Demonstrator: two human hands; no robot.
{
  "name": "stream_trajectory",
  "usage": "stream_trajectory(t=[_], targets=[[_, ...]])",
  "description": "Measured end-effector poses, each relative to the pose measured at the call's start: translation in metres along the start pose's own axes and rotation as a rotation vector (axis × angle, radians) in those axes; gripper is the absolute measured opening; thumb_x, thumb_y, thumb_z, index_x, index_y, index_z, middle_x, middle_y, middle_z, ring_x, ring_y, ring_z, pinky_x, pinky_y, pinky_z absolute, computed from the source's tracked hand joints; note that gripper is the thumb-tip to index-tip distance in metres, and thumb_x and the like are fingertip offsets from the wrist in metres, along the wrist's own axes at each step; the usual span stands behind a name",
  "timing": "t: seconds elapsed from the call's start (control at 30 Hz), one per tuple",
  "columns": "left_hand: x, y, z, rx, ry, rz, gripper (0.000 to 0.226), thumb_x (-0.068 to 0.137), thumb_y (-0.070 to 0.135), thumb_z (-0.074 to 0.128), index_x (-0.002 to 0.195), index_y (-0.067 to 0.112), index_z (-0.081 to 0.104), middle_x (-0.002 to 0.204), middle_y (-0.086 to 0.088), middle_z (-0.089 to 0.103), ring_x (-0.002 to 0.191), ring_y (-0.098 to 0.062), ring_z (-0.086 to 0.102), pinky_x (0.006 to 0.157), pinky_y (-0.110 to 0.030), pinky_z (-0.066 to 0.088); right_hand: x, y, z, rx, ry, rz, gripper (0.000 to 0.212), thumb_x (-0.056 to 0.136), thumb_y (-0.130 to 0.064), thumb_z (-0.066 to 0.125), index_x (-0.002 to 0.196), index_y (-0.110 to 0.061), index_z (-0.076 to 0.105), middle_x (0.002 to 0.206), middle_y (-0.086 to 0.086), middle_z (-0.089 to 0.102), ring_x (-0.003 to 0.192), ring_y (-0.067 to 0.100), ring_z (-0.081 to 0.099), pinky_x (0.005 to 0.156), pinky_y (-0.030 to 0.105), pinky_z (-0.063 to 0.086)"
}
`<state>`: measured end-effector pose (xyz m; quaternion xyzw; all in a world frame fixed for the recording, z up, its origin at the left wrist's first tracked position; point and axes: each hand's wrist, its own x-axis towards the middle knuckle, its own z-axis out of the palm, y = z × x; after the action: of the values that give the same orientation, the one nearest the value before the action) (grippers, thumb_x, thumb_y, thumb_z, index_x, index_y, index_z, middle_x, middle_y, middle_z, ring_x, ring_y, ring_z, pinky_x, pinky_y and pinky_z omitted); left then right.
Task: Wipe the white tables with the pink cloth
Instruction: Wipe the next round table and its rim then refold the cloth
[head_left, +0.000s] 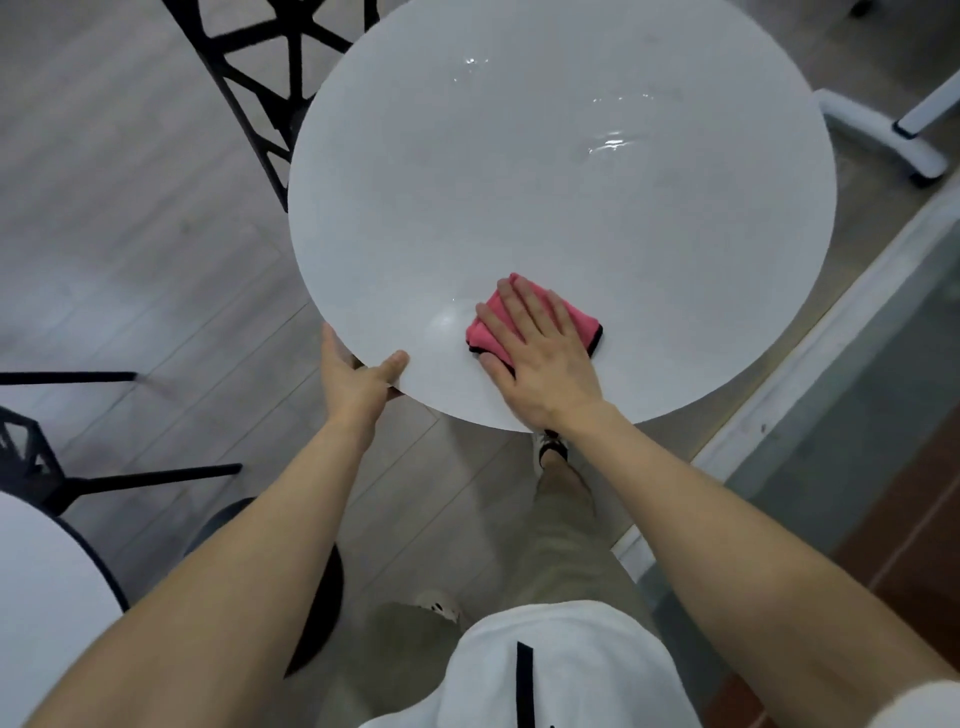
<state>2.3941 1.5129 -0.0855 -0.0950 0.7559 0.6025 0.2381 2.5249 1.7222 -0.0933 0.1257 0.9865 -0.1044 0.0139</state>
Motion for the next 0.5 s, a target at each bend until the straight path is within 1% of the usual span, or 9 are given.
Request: stream_trajectory(t=[0.1,0.17,0.2,0.27,0.33,0.37,0.4,0.47,0.5], targets=[[0.02,0.006,-0.008,-0.023,0.081,-0.05,0.097,0.088,-0.005,0.085,0.162,0.038,0.039,0.123,0.004,0.077,0.108,-0.02,0.079,0.075,-0.047,0.069,0.013,-0.014,0.004,0.032,0.023,-0.003,0.068,0.114,-0.061,0.021,0.173,-0.028,0.02,0.182,0.003,0.005,0.168,0.021,-0.004,0.135,0.053,0.007],[0.028,0.009,-0.009,-0.019,0.137,-0.075,0.101,0.087,-0.001,0.087,0.164,0.038,0.035,0.12,0.003,0.076,0.108,-0.021,0.079,0.081,-0.05,0.069,0.018,-0.018,0.002,0.032,-0.002,-0.049,0.068,0.114,-0.061,0.021,0.173,-0.028,0.02,0.182,0.004,0.004,0.168,0.021,-0.005,0.135,0.054,0.007],[0.031,0.01,-0.009,-0.006,0.16,-0.083,0.102,0.087,0.001,0.088,0.165,0.038,0.034,0.121,0.003,0.076,0.109,-0.02,0.078,0.085,-0.051,0.068,0.018,-0.016,0.001,0.028,-0.013,-0.107,0.067,0.114,-0.061,0.022,0.173,-0.029,0.02,0.182,0.004,0.004,0.168,0.021,-0.005,0.135,0.054,0.008],[0.032,0.01,-0.008,0.012,0.18,-0.095,0.1,0.089,0.005,0.088,0.166,0.04,0.033,0.123,0.003,0.074,0.11,-0.017,0.076,0.093,-0.053,0.066,0.016,0.001,-0.004,0.003,-0.043,-0.309,0.064,0.114,-0.06,0.027,0.172,-0.034,0.023,0.182,0.001,0.005,0.168,0.019,-0.004,0.135,0.051,0.007],[0.033,0.01,-0.009,0.033,0.154,-0.081,0.098,0.092,0.007,0.086,0.165,0.043,0.032,0.126,0.004,0.074,0.112,-0.017,0.075,0.096,-0.053,0.065,0.028,0.04,-0.015,-0.032,-0.093,-0.495,0.061,0.114,-0.057,0.033,0.171,-0.039,0.021,0.182,-0.005,0.003,0.168,0.014,-0.004,0.136,0.045,0.003],[0.033,0.01,-0.009,0.041,0.129,-0.067,0.096,0.093,0.008,0.084,0.165,0.046,0.031,0.129,0.004,0.074,0.114,-0.018,0.075,0.097,-0.054,0.065,0.04,0.06,-0.022,-0.045,-0.097,-0.491,0.061,0.114,-0.056,0.035,0.171,-0.041,0.02,0.182,-0.007,0.003,0.168,0.012,-0.003,0.136,0.043,0.001],[0.032,0.011,-0.008,0.032,0.096,-0.065,0.095,0.096,0.009,0.081,0.165,0.049,0.029,0.132,0.005,0.074,0.117,-0.02,0.075,0.096,-0.054,0.065,0.054,0.077,-0.029,-0.048,-0.07,-0.398,0.06,0.114,-0.055,0.035,0.171,-0.041,0.019,0.182,-0.007,0.004,0.168,0.011,-0.003,0.136,0.042,0.001],[0.027,0.013,-0.002,0.0,0.004,-0.088,0.093,0.104,0.013,0.071,0.164,0.058,0.017,0.145,0.012,0.067,0.123,-0.023,0.073,0.087,-0.055,0.067,0.081,0.088,-0.036,-0.03,-0.008,-0.06,0.061,0.114,-0.054,0.032,0.171,-0.039,0.018,0.182,-0.003,0.005,0.168,0.013,-0.004,0.136,0.044,0.0],[0.024,0.014,0.001,-0.002,-0.033,-0.098,0.091,0.107,0.017,0.066,0.163,0.063,0.011,0.151,0.016,0.062,0.125,-0.024,0.071,0.082,-0.055,0.068,0.089,0.076,-0.034,-0.01,0.013,0.086,0.061,0.114,-0.054,0.028,0.172,-0.036,0.019,0.182,0.0,0.005,0.168,0.017,-0.004,0.136,0.047,0.0]])
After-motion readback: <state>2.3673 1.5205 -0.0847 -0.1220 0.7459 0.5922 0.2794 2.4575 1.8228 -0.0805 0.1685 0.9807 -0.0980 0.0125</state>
